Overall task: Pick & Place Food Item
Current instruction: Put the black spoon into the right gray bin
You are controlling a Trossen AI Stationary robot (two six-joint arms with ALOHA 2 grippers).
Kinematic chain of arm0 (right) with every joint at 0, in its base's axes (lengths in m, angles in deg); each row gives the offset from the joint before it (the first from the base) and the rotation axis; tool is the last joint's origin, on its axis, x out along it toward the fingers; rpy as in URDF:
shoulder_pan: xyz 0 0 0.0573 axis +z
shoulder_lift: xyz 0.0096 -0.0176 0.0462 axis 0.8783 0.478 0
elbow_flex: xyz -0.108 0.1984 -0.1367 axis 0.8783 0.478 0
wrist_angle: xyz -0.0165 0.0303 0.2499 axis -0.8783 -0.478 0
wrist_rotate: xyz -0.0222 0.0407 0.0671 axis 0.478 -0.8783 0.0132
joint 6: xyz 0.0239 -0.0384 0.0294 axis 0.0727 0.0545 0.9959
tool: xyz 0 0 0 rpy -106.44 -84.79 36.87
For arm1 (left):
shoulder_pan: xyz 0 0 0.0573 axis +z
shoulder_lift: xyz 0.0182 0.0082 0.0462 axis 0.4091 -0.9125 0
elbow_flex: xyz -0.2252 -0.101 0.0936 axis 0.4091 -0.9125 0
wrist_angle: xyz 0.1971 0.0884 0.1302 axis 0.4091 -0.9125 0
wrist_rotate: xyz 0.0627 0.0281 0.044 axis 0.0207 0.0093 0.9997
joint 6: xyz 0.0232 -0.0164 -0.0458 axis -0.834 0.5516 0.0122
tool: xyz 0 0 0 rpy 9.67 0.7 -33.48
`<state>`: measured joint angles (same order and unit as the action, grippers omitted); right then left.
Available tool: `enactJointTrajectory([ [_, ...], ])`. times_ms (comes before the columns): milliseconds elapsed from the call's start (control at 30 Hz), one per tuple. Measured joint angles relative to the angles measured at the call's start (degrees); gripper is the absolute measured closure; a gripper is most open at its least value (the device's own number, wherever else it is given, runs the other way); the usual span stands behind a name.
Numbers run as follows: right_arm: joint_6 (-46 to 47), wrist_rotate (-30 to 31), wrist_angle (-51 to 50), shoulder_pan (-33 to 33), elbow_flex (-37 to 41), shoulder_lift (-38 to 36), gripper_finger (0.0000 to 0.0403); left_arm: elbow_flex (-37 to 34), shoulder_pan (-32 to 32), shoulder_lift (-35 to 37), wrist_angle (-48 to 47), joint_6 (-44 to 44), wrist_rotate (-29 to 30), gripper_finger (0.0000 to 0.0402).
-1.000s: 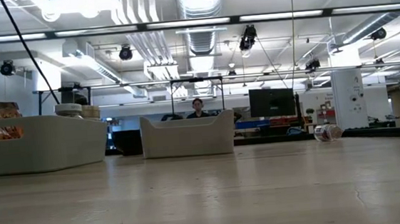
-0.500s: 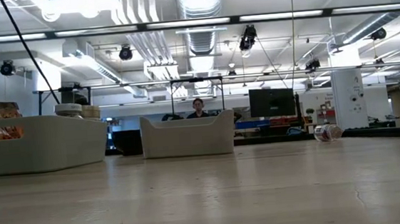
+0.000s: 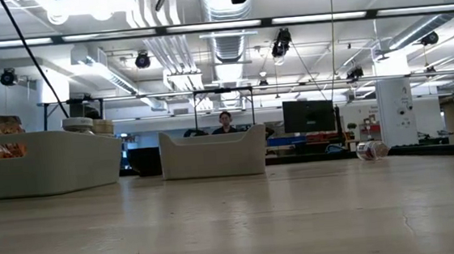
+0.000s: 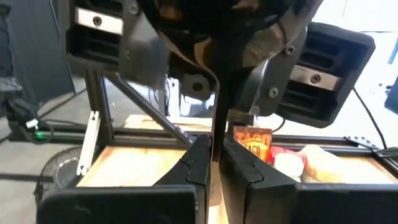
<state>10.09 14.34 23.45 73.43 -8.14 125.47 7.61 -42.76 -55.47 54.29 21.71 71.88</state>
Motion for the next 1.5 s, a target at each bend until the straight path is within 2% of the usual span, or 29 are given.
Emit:
enactJointTrajectory([
  [167, -0.48, 3.25, -6.38, -0.04, -1.56, -1.82, 0.0392, 0.07, -0.02, 5.22, -6.44, 0.04, -0.82, 0.0211],
  [300, -0.72, 4.95, -11.59, -0.53, -2.67, -3.7, 0.0392, 0.09, -0.13, 11.11, -17.07, 2.01, 0.19, 0.0188],
  [500, 0.14, 6.23, -27.76, -4.76, -8.09, -4.78, 0.0392, -0.34, -0.11, 15.45, -29.74, 10.25, 3.03, 0.0181],
  [600, 1.84, 6.21, -34.27, -8.51, -11.1, -4.19, 0.0392, -1.1, -0.08, 15.34, -31.13, 10.78, 3.78, 0.0181],
  [700, 2.39, 5.68, -39.34, -12.65, -13.24, -2.96, 0.0392, -1.14, -0.04, 15.41, -31.4, 7.62, 3.96, 0.0181],
  [800, 3.4, 1.5, -43.41, -17.46, -14.96, -0.97, 0.0392, -0.92, -0.11, 15.42, -30.83, 3.47, 3.88, 0.0181],
  [867, 4.26, -2.59, -45.22, -20.78, -15.76, 0.75, 0.0392, -0.27, -0.06, 15.65, -30.86, 3.41, 3.95, 0.0181],
  [1000, 4.42, -6.87, -47.35, -26.05, -16.41, 4.95, 0.0392, 0.55, -0.25, 18.46, -31.43, 5.18, 3.93, 0.0181],
  [1133, 3.08, -11.64, -48.86, -29.26, -17.51, 9.42, 0.0392, -0.03, -0.68, 22.5, -36.98, 5.37, 3.46, 0.0181],
  [1333, -0.16, -12.65, -58.62, -30.07, -24.5, 18.2, 0.0392, -0.28, -0.68, 26.79, -45.59, 6.07, 3.72, 0.0181],
  [1500, -1.01, -12.5, -68.79, -30.01, -33.13, 25.06, 0.0392, -0.28, -0.68, 27.39, -47.18, 7.58, 3.72, 0.0181],
])
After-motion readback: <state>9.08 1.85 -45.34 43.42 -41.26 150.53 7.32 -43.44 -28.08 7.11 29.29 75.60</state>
